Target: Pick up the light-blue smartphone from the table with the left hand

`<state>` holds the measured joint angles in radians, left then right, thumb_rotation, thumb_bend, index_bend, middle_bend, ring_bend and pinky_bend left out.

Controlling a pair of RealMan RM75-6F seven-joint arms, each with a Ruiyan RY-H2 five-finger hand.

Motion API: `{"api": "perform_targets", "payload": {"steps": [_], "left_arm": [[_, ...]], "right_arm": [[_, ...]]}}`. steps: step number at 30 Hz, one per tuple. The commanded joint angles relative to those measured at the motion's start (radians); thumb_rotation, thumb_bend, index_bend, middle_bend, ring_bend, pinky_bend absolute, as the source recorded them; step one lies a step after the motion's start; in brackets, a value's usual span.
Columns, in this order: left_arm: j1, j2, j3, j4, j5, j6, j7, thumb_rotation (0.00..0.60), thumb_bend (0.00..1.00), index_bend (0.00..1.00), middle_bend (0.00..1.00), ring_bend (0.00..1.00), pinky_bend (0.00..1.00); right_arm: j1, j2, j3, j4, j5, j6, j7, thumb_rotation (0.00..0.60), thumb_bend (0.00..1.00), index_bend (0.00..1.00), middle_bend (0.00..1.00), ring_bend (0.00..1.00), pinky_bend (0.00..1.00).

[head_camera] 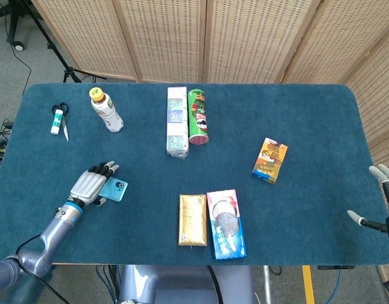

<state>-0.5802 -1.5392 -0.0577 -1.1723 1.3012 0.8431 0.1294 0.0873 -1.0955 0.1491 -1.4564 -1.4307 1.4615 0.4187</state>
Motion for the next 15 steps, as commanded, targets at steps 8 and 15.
{"api": "perform_targets", "payload": {"steps": [8,15], "left_arm": [[0.026,-0.052,0.001,0.051,0.009,0.071,-0.006,0.6,0.18,0.2,0.26,0.21,0.32],[0.04,-0.083,0.005,0.095,0.033,0.12,-0.018,0.6,0.2,0.33,0.35,0.3,0.36]], "right_arm": [[0.0,0.002,-0.002,-0.001,-0.005,0.0,0.011,0.6,0.05,0.13,0.0,0.0,0.0],[0.0,0.002,-0.004,0.0,-0.008,0.002,0.013,0.6,0.05,0.13,0.0,0.0,0.0]]}}
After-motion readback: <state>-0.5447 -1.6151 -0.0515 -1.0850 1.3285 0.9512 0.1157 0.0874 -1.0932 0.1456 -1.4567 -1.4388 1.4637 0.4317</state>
